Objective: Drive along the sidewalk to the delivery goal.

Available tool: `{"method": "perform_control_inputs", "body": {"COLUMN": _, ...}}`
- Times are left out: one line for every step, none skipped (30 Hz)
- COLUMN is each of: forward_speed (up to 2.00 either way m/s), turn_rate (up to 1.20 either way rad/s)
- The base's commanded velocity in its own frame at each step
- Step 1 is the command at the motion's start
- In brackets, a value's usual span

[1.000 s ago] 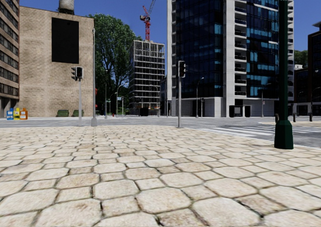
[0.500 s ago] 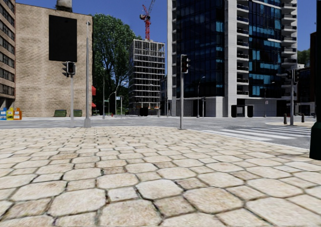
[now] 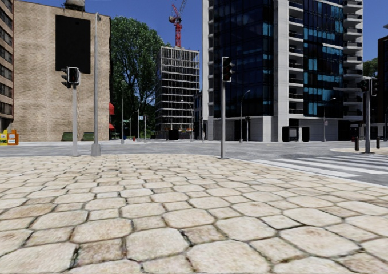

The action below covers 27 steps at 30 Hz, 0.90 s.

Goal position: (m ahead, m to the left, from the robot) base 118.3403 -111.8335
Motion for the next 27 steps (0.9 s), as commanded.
{"method": "perform_control_inputs", "body": {"forward_speed": 2.00, "turn_rate": 0.00}}
{"method": "perform_control_inputs", "body": {"forward_speed": 2.00, "turn_rate": 0.00}}
{"method": "perform_control_inputs", "body": {"forward_speed": 2.00, "turn_rate": 0.00}}
{"method": "perform_control_inputs", "body": {"forward_speed": 2.00, "turn_rate": 0.00}}
{"method": "perform_control_inputs", "body": {"forward_speed": 2.00, "turn_rate": 0.00}}
{"method": "perform_control_inputs", "body": {"forward_speed": 2.00, "turn_rate": 0.00}}
{"method": "perform_control_inputs", "body": {"forward_speed": 2.00, "turn_rate": 0.00}}
{"method": "perform_control_inputs", "body": {"forward_speed": 2.00, "turn_rate": 0.00}}
{"method": "perform_control_inputs", "body": {"forward_speed": 2.00, "turn_rate": 0.00}}
{"method": "perform_control_inputs", "body": {"forward_speed": 2.00, "turn_rate": 0.00}}
{"method": "perform_control_inputs", "body": {"forward_speed": 2.00, "turn_rate": 0.00}}
{"method": "perform_control_inputs", "body": {"forward_speed": 2.00, "turn_rate": 0.00}}
{"method": "perform_control_inputs", "body": {"forward_speed": 2.00, "turn_rate": 0.00}}
{"method": "perform_control_inputs", "body": {"forward_speed": 2.00, "turn_rate": 0.00}}
{"method": "perform_control_inputs", "body": {"forward_speed": 2.00, "turn_rate": 0.00}}
{"method": "perform_control_inputs", "body": {"forward_speed": 2.00, "turn_rate": 0.00}}
{"method": "perform_control_inputs", "body": {"forward_speed": 2.00, "turn_rate": 0.00}}
{"method": "perform_control_inputs", "body": {"forward_speed": 2.00, "turn_rate": 0.00}}
{"method": "perform_control_inputs", "body": {"forward_speed": 2.00, "turn_rate": 0.00}}
{"method": "perform_control_inputs", "body": {"forward_speed": 2.00, "turn_rate": 0.00}}
{"method": "perform_control_inputs", "body": {"forward_speed": 2.00, "turn_rate": 0.00}}
{"method": "perform_control_inputs", "body": {"forward_speed": 2.00, "turn_rate": 0.00}}
{"method": "perform_control_inputs", "body": {"forward_speed": 2.00, "turn_rate": 0.00}}
{"method": "perform_control_inputs", "body": {"forward_speed": 2.00, "turn_rate": 0.00}}
{"method": "perform_control_inputs", "body": {"forward_speed": 2.00, "turn_rate": 0.00}}
{"method": "perform_control_inputs", "body": {"forward_speed": 2.00, "turn_rate": 0.00}}
{"method": "perform_control_inputs", "body": {"forward_speed": 2.00, "turn_rate": 0.00}}
